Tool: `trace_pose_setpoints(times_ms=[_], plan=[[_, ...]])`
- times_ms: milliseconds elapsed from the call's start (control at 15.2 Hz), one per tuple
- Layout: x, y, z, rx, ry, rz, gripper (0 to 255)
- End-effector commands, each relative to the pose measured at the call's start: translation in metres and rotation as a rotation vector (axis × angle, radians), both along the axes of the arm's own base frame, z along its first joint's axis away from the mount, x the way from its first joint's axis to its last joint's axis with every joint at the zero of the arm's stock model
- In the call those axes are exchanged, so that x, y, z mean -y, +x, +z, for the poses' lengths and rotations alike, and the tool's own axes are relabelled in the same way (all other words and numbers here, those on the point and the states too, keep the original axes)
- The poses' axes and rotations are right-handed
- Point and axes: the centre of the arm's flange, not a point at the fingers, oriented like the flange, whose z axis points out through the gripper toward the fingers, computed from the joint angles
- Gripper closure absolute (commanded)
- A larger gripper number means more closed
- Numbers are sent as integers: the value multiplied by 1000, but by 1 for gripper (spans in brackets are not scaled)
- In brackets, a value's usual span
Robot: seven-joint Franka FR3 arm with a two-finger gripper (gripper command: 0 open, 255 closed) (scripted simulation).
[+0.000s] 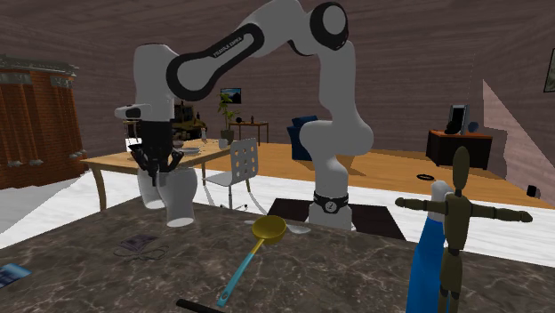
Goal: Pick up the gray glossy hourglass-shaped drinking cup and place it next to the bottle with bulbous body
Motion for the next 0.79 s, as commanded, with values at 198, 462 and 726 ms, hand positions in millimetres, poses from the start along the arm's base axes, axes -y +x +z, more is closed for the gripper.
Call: trace_pose_setpoints(times_ms=[198,462,726], plan=[[0,-1,-12,1,-1,0,255],[0,-1,-12,1,-1,0,255],[0,-1,-12,1,-1,0,0]])
